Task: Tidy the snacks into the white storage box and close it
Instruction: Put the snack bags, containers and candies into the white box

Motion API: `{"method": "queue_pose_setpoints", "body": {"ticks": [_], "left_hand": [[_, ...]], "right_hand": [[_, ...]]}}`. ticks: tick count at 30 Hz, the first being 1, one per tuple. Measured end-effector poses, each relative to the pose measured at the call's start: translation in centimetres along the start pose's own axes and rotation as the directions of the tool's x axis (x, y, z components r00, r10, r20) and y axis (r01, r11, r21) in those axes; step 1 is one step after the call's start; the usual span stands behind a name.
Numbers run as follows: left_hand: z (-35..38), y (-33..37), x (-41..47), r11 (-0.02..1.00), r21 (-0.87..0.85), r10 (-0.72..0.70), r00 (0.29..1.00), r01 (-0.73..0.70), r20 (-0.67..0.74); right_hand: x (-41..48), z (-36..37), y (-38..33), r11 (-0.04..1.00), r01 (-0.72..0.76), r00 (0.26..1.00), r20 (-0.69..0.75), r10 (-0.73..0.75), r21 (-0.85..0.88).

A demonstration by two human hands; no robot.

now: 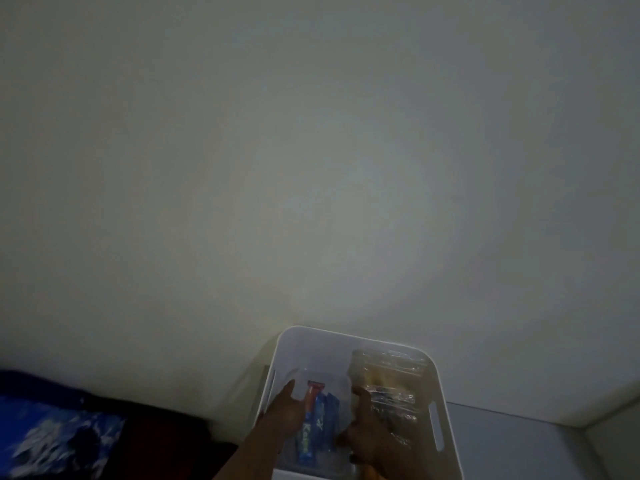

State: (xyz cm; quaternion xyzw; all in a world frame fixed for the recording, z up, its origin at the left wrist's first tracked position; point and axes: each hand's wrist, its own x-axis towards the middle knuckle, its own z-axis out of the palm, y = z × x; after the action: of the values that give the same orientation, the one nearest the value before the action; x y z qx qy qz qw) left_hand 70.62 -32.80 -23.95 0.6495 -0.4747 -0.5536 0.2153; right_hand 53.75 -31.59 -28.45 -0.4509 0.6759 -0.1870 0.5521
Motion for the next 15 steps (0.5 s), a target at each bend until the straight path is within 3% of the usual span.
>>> {"method": "queue_pose_setpoints", "body": {"ticks": [6,10,13,15], "left_hand": [[0.4,-0.7,0.7,0.999,-0.030,-0.024,0.999,0.023,-0.032],[0.5,-1.7,2.3,0.997,-0.080,0.003,1.000,-0.004,-0.001],[2.4,-8.4,12.1,0.995,0.059,0.079,0.997,-0.077,-0.022],[2.5,-7.0,11.6,0.982,0.173,0.080,0.996,-0.074,-0.030]], "right_hand": [[-3.4,-0.1,-2.3,0.995,0.055,0.997,-0.046,-0.059,-0.083],[-6.9,0.3,-5.7,0.983,0.182,0.983,-0.032,-0.182,0.016],[-6.2,-0.4,-4.5,0.988,0.137,0.989,-0.052,-0.141,-0.076],[-6.3,-0.9,-4.3,0.970,0.090,0.992,-0.065,-0.108,-0.224]]}}
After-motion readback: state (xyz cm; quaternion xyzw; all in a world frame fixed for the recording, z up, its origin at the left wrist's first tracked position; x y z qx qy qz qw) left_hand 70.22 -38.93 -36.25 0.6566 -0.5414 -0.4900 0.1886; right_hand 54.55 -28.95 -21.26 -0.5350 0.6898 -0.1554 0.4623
